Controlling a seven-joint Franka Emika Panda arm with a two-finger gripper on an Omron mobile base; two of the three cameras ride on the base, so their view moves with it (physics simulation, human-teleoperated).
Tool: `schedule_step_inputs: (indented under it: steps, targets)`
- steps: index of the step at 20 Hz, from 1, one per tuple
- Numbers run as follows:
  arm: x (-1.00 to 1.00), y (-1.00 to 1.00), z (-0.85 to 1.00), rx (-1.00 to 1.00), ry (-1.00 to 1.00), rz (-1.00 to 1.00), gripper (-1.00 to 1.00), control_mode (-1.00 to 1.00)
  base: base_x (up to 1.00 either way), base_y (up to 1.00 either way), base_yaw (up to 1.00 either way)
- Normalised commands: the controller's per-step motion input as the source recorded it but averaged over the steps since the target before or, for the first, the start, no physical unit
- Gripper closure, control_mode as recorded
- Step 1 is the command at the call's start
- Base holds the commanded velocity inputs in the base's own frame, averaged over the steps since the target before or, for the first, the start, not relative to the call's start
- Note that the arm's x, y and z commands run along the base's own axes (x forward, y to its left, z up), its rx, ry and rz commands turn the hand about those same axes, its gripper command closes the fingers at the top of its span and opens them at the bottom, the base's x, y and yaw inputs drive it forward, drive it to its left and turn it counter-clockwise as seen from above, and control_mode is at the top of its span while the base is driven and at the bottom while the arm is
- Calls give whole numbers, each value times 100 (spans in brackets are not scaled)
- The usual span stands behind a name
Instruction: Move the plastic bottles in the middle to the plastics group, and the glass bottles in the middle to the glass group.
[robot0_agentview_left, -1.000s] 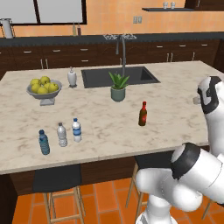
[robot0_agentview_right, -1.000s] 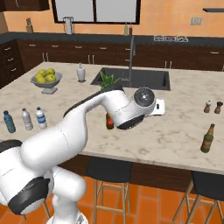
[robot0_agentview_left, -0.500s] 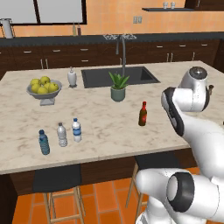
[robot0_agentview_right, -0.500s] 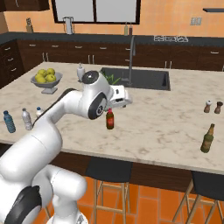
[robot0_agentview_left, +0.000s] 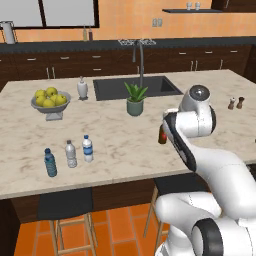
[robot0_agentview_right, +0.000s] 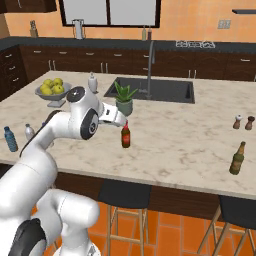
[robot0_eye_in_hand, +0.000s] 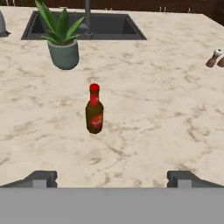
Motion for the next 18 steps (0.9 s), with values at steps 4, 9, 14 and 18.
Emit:
schedule_step_inputs:
  steps: [4,9,14,18]
  targets:
    - [36,7,-9,25,3,-27,-100,-100,0,0,0]
    - [26,-18,-15,9,4,5,-100,-100,0,0,0]
    - [29,0,-64,3,-2,16,-100,-100,0,0,0]
    - [36,4,-25,-2,0,10,-100,-100,0,0,0]
